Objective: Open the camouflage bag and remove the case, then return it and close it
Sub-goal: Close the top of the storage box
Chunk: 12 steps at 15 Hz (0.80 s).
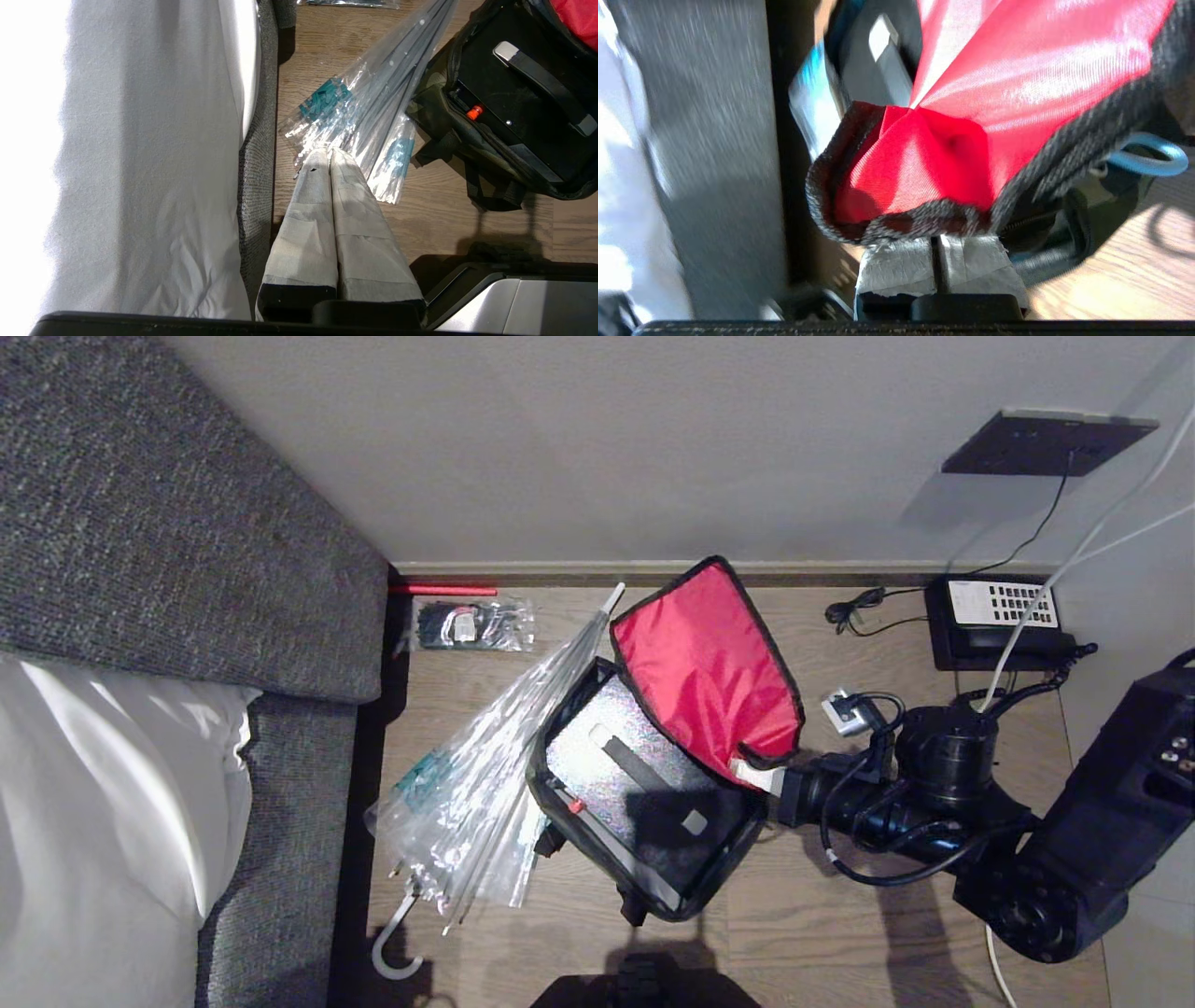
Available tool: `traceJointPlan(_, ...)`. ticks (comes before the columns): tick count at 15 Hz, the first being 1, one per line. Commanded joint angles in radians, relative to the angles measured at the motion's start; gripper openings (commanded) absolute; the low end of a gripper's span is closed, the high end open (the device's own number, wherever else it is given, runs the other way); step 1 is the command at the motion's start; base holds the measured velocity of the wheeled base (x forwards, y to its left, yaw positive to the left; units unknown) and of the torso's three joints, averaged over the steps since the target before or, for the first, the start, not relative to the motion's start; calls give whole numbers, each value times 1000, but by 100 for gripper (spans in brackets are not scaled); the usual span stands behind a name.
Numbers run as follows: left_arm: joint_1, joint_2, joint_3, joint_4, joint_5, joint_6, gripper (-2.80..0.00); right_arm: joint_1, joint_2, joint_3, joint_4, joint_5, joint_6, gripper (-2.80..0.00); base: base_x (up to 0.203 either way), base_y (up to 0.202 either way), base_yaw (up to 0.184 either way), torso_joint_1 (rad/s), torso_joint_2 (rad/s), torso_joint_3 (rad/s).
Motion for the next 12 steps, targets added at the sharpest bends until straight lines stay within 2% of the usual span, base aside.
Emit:
traceJointPlan(1, 1, 0, 0, 0, 0, 0, -280, 5, 18, 38, -4, 7, -70, -280, 0, 0, 0, 0, 0, 0)
traceJointPlan(4, 1, 0, 0, 0, 0, 0, -280, 23, 67, 33, -18, 28, -146, -280, 0, 0, 0, 0, 0, 0)
traceJointPlan(6, 1, 0, 0, 0, 0, 0, -280, 31, 92, 19, -40, 80, -156, -280, 0, 0, 0, 0, 0, 0)
traceJointPlan(8, 1, 0, 0, 0, 0, 0, -280, 32, 100, 15, -38, 96, -153, -280, 0, 0, 0, 0, 0, 0)
traceJointPlan(9, 1, 0, 0, 0, 0, 0, -280, 32, 106, 3, -41, 118, -158, 0, 0, 0, 0, 0, 0, 0)
traceJointPlan(12, 1, 0, 0, 0, 0, 0, -280, 35, 110, -28, -50, 125, -179, 0, 0, 0, 0, 0, 0, 0)
